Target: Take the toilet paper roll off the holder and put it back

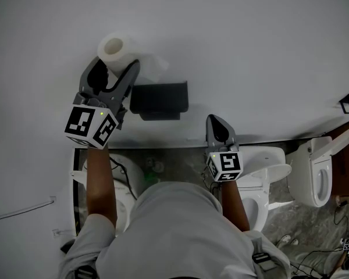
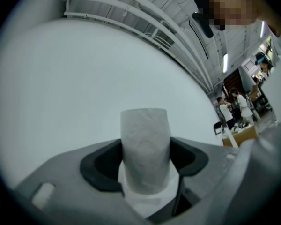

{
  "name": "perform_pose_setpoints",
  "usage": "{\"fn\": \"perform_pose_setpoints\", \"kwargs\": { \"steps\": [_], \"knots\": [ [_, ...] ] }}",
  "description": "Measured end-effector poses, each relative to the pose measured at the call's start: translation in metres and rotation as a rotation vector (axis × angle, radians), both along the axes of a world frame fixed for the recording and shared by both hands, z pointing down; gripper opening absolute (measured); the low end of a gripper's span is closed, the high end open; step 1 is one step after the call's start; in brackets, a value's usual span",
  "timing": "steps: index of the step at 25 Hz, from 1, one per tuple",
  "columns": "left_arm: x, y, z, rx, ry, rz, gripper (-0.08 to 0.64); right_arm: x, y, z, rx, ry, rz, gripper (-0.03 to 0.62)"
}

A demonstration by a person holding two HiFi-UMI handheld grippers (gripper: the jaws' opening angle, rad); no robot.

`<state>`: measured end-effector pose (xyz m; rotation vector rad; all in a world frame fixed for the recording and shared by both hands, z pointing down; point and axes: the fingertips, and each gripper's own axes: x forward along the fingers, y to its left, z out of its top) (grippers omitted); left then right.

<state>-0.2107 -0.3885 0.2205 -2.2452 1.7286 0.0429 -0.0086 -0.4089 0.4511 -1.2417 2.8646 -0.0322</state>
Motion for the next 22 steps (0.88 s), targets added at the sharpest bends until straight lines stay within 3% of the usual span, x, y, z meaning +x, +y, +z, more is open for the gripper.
{"fn": "perform_pose_setpoints", "kwargs": {
  "steps": [7,22],
  "knots": [
    [0.005,0.005,-0.003,0.012,0.024,0.025,0.305,0.001,0.003,0.001,0.007,0.009,-0.015,-0.002],
    [0.02,0.009,0.009,-0.02,-0.01,0.036,0.305,0.011,0.013,-0.006,0.016,0.023,-0.015,-0.002]
  ]
}}
